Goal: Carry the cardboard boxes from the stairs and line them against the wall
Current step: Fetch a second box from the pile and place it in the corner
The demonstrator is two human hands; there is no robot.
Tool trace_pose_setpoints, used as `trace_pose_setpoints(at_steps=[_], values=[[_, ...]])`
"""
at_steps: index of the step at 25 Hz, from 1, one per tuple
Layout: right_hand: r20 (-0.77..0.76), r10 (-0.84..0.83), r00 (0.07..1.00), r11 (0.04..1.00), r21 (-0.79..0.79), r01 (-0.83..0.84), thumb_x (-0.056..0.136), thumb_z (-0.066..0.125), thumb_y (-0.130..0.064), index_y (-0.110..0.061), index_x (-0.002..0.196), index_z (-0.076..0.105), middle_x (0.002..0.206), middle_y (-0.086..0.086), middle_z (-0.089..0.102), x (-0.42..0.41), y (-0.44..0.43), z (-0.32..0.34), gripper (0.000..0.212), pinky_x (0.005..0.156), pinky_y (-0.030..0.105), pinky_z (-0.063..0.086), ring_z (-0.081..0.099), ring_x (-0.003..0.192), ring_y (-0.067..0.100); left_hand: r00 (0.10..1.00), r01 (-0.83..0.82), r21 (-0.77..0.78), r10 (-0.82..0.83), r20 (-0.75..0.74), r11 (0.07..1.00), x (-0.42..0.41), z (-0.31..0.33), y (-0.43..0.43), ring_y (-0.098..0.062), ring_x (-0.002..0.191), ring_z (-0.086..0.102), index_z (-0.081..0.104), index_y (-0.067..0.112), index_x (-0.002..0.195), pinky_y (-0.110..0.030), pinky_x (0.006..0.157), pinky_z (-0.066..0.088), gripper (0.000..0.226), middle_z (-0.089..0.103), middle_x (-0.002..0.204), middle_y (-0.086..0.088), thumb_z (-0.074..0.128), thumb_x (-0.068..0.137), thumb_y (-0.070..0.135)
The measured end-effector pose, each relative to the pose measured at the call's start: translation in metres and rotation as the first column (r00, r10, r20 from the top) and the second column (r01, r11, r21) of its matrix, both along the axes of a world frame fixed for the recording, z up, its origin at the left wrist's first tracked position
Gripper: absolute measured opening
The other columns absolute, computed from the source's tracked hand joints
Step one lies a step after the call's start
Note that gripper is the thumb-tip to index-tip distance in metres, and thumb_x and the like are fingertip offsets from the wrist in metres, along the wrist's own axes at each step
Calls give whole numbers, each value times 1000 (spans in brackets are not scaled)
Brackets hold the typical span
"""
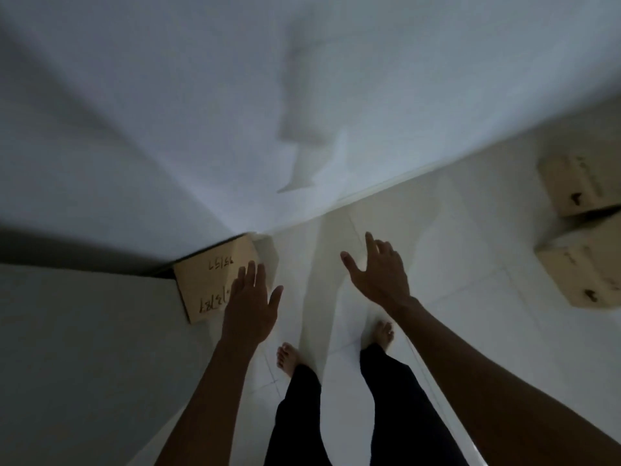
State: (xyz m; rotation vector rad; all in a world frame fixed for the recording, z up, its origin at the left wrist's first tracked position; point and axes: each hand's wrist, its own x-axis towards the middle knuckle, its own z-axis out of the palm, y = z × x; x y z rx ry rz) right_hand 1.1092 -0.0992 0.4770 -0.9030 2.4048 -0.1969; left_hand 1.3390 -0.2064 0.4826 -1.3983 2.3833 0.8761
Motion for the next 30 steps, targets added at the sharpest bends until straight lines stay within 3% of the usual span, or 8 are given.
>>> trace_pose_setpoints(at_steps=[6,16,23,30], values=[[-98,-207,973,978,-42,204,96,27,-70,-16,162,18,166,18,25,-135,128,77,86,127,48,8,14,157,35,963,268,-41,-269,-28,963,-160,71,59,-29,156,4,12,12,158,-41,126,6,72,8,168,-11,26,101,53],[-163,-607,778,788,5,616,97,25,-68,-13,160,25,163,19,31,-358,354,125,83,126,51,13,19,154,38,787,603,-80,-608,-107,794,-486,121,196,-31,155,7,16,11,158,-44,126,11,71,13,167,-12,29,101,52],[-139,-755,641,649,-15,760,97,31,-65,-11,155,31,154,19,42,-510,412,110,79,119,50,31,38,143,36,645,759,-88,-763,-32,645,-688,107,236,-32,155,10,18,11,157,-44,125,13,69,14,167,-13,30,102,49],[-91,-848,523,528,-39,849,97,36,-63,-11,151,35,150,20,46,-694,433,83,75,117,51,34,43,138,38,565,820,-104,-825,-18,563,-926,81,248,-33,154,15,21,11,156,-45,124,17,67,18,166,-15,31,102,48]])
